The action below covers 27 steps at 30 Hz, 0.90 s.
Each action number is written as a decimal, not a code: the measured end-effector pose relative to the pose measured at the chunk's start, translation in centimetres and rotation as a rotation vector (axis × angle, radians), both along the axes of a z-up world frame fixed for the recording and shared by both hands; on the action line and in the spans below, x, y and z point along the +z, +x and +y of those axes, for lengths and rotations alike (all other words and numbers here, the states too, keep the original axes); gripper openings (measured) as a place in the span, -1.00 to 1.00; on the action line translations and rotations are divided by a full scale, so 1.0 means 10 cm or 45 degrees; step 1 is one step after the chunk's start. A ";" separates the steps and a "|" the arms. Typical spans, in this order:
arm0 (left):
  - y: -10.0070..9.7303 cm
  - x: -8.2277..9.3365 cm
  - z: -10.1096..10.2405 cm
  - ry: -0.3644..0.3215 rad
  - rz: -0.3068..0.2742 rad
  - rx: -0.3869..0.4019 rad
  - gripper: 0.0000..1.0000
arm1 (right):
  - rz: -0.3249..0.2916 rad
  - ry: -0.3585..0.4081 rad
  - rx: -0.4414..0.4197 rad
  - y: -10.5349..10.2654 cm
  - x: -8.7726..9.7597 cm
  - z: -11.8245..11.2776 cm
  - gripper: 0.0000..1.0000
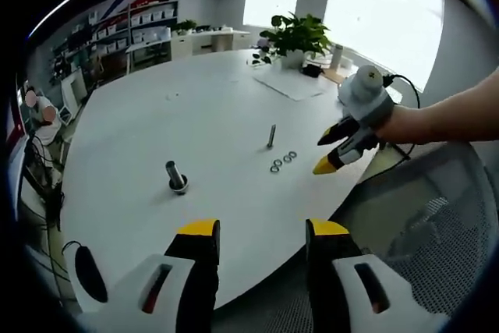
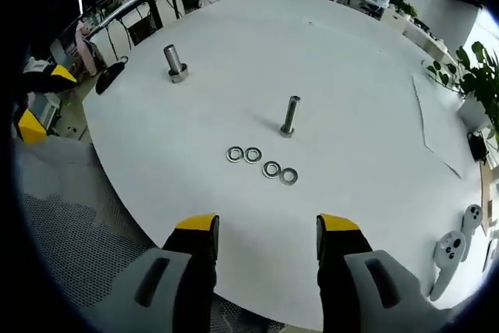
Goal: Place the washer onto the threaded stud by aligning its center hole with the stud, sliding it down to the base, and recovering from edge contact or off-axis alignment until the washer reaches the visible bottom stop.
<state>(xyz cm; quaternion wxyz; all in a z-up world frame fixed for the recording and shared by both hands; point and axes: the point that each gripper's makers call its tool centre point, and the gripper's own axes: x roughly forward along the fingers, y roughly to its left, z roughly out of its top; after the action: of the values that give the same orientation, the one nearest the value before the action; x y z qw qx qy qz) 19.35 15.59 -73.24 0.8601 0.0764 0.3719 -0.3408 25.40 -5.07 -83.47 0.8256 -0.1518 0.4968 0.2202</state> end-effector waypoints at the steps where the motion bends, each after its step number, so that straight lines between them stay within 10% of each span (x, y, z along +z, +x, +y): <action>1: 0.00 -0.01 0.00 0.004 0.003 -0.002 -0.15 | 0.001 -0.003 0.002 0.01 0.00 0.00 0.05; 27: -0.04 -0.10 0.04 0.039 0.052 0.006 -0.17 | 0.080 -0.072 0.220 0.40 -0.20 -0.02 -0.46</action>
<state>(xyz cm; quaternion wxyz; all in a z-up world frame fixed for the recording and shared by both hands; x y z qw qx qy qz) 18.96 16.01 -74.28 0.8519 0.0816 0.3946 -0.3344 29.36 -5.31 -85.51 0.7829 -0.2104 0.5137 0.2811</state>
